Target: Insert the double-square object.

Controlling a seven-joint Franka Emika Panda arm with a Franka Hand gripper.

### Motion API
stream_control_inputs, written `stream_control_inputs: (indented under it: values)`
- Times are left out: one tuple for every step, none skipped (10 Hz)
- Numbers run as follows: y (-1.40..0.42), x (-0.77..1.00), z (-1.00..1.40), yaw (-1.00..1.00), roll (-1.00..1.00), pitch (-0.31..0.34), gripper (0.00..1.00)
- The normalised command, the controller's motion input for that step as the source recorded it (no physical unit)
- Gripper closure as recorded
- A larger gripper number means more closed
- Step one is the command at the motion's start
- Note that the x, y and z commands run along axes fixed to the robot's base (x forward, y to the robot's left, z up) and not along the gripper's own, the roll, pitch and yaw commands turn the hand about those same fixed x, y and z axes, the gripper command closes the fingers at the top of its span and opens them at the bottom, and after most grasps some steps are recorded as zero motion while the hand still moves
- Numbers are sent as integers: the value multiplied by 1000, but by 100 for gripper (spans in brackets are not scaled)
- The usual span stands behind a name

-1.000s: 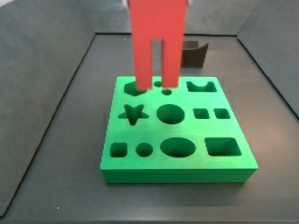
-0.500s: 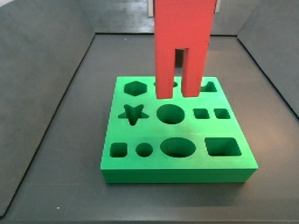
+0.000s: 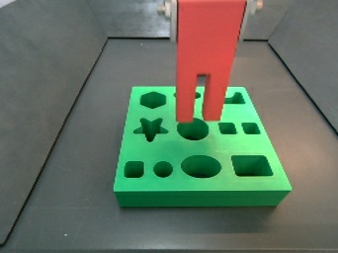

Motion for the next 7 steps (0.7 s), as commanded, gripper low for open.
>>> stream_control_inputs:
  values:
    - [-103,1000,-351,0,241,166,100]
    - [-169,940,-197,-9,134,129,100]
    - [0,220,0,-86,-43,0,100]
    - [0,0,0,0,0,-9,100]
    - [0,17,0,0,0,0,100]
    - [0,654,0,0,0,0,100]
    - [-9,1000,-20,0,60,0,100]
